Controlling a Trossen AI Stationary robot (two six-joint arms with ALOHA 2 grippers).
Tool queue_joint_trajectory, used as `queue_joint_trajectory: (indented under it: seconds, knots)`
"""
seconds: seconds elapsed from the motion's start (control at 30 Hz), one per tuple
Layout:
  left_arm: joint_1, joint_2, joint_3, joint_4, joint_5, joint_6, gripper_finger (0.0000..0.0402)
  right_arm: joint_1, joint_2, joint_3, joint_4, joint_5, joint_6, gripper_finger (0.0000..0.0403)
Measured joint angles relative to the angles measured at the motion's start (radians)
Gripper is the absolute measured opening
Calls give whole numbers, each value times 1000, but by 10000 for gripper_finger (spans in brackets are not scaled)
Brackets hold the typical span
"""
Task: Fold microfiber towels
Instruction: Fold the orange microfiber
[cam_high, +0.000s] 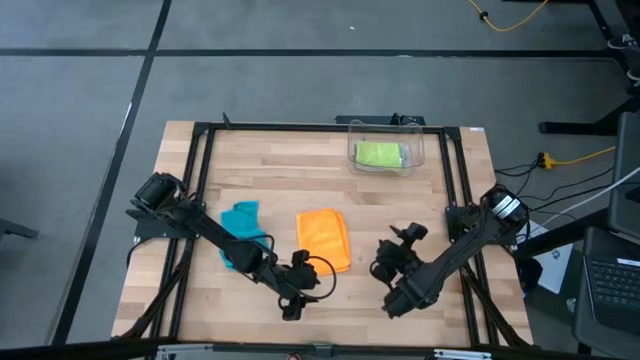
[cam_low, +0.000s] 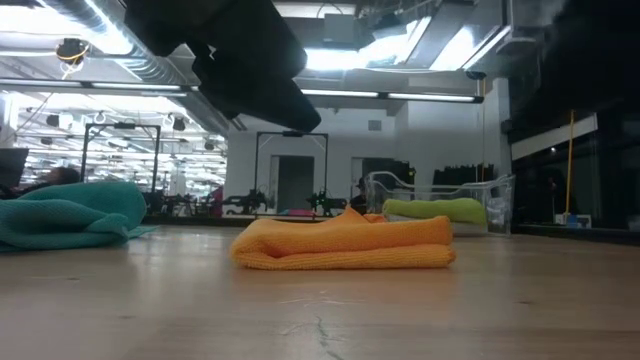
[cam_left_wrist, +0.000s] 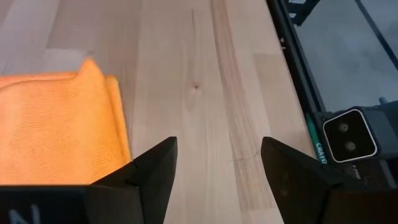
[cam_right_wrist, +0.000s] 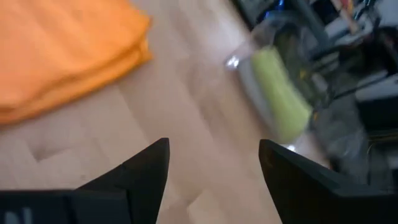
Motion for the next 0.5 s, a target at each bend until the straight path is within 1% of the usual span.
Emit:
queue_joint_trajectory:
  seconds: [0.1,0.17,0.2,0.3,0.33,0.37,0.43,0.5]
  knots:
    - [0,0,0,0,0,0,228,-1,0,-116,137,-43,50,250]
    - [0,0,0,0,-2,0,228,-1,0,-177,261,-90,84,250]
    - [0,0,0,0,-2,0,228,-1,0,-203,325,-138,105,250]
    - [0,0,0,0,-3,-1,228,3,0,-258,512,-353,98,250]
    - [0,0,0,0,-3,0,228,13,0,-270,579,-385,57,250]
    - [0,0,0,0,-4,-1,228,27,0,-277,647,-390,-10,250]
    - [0,0,0,1,-8,0,228,55,0,-280,814,-388,-193,250]
    - [0,0,0,1,-7,-1,228,69,0,-266,968,-458,-358,250]
